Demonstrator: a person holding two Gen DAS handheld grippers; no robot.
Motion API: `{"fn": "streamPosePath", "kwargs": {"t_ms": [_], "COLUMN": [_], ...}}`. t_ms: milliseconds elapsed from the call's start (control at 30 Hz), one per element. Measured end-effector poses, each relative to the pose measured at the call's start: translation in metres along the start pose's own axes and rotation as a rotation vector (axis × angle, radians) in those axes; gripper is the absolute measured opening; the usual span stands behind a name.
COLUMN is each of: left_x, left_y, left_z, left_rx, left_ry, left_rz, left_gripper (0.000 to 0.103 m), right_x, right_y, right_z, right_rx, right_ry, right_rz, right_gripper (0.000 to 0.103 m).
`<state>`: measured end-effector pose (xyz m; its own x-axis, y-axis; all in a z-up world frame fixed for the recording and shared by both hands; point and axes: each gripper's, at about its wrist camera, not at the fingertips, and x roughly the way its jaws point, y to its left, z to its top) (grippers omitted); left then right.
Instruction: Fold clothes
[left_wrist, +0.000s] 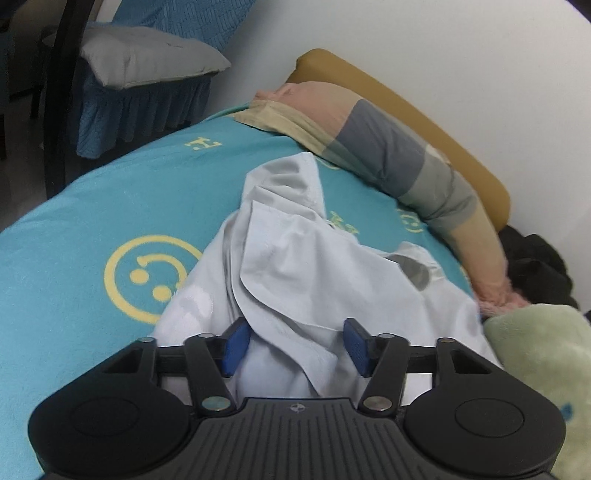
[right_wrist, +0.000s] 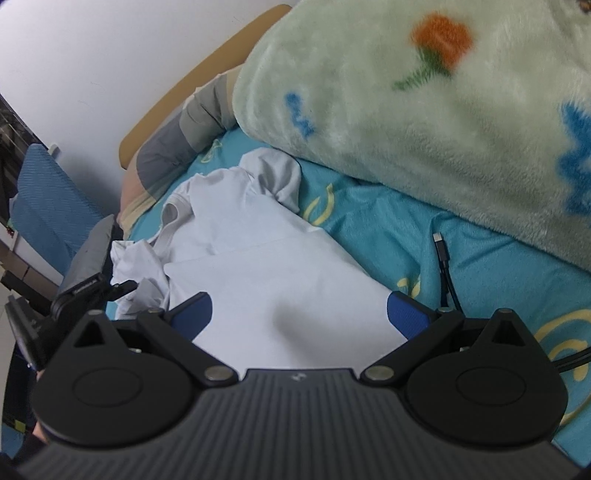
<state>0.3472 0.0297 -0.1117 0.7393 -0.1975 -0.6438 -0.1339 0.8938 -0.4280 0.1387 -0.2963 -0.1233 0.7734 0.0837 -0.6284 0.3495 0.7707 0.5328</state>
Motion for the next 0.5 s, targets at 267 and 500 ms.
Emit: {"fn": "streamPosePath", "kwargs": {"t_ms": [267,500], "left_x": [-0.027,-0.086], "left_y": [0.005,0.040], "left_z": [0.027,0.103], "left_rx": [0.045,0.153], "left_ry": [-0.049,-0.097], "left_rz": [0.019,0.160], "left_gripper": [0.005,0.004], "right_x": [0.007,-0.005], "right_y": [0.012,0.035], "right_z": [-0.011,-0.024], "right_rx": [-0.107,-0.250], "right_ry": [-0.041,-0.106], "right_rz": [-0.009,0.030], "right_gripper": [0.103,0.103]}}
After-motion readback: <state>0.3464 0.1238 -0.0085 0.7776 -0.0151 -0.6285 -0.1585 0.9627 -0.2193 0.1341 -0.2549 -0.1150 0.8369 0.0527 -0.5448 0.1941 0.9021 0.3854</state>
